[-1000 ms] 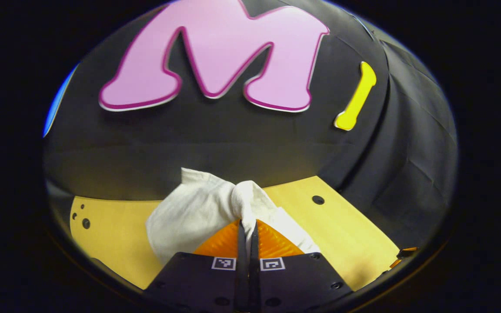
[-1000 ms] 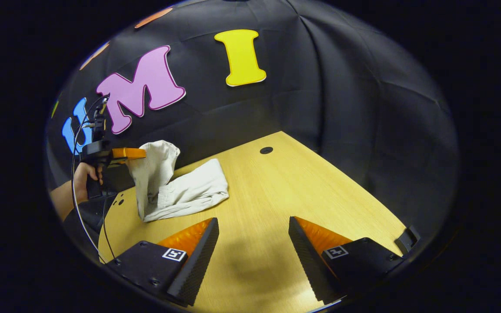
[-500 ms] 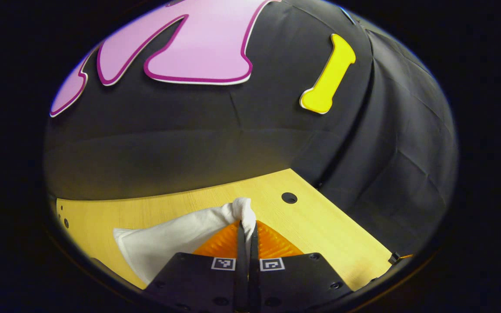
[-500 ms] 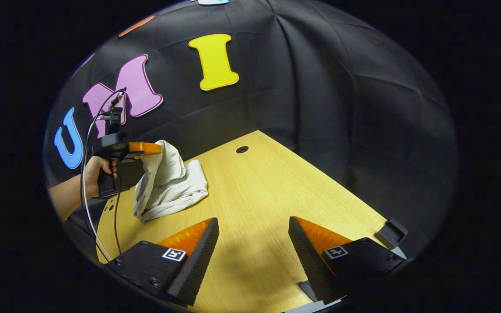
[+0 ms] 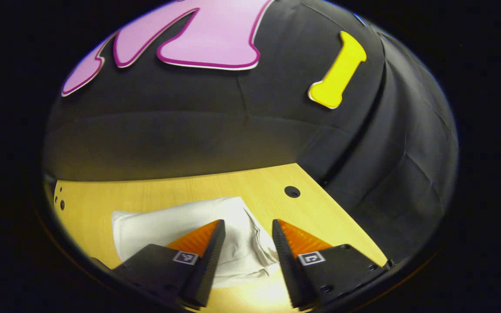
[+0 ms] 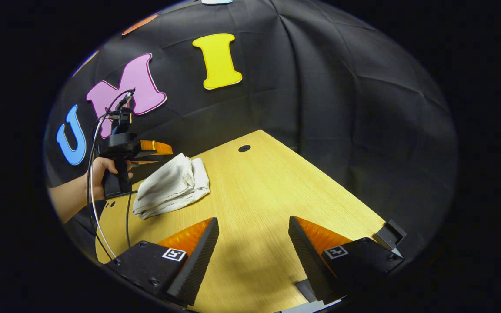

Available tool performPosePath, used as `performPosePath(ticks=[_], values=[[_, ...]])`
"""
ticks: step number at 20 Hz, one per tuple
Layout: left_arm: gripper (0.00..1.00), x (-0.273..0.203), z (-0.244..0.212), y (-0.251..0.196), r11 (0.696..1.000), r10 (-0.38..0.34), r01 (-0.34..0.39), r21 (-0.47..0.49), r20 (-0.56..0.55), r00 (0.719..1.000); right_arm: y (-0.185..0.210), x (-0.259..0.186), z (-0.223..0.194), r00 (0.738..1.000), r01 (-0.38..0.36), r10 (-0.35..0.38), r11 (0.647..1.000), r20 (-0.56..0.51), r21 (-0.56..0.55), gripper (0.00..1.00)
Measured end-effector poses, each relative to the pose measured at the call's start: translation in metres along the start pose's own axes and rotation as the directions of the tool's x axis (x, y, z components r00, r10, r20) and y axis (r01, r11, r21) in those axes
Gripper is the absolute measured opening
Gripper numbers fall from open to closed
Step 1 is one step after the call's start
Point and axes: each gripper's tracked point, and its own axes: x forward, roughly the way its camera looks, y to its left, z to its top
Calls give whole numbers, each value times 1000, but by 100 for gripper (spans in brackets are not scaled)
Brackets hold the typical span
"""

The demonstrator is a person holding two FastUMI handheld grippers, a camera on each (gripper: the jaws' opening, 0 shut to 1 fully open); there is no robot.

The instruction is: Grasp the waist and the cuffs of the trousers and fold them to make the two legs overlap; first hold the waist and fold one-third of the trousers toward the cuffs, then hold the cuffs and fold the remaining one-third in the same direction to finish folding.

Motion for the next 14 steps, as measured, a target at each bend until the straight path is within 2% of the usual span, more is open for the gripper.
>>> performPosePath(ticks=[2,3,9,14], values=[[92,-25,-4,13,999,19,-18,-28,18,1000,7,-4,7,1000,-11,11,1000,18,-12,98],[95,-43,-5,22,999,42,-40,-32,37,998,11,-5,8,1000,-16,16,1000,24,-23,98],[97,-183,-6,67,987,154,-158,0,211,965,44,-30,11,996,-62,64,997,59,-34,98],[97,-300,-37,85,972,222,-234,10,283,933,76,-67,-3,992,-108,112,992,58,-65,98]])
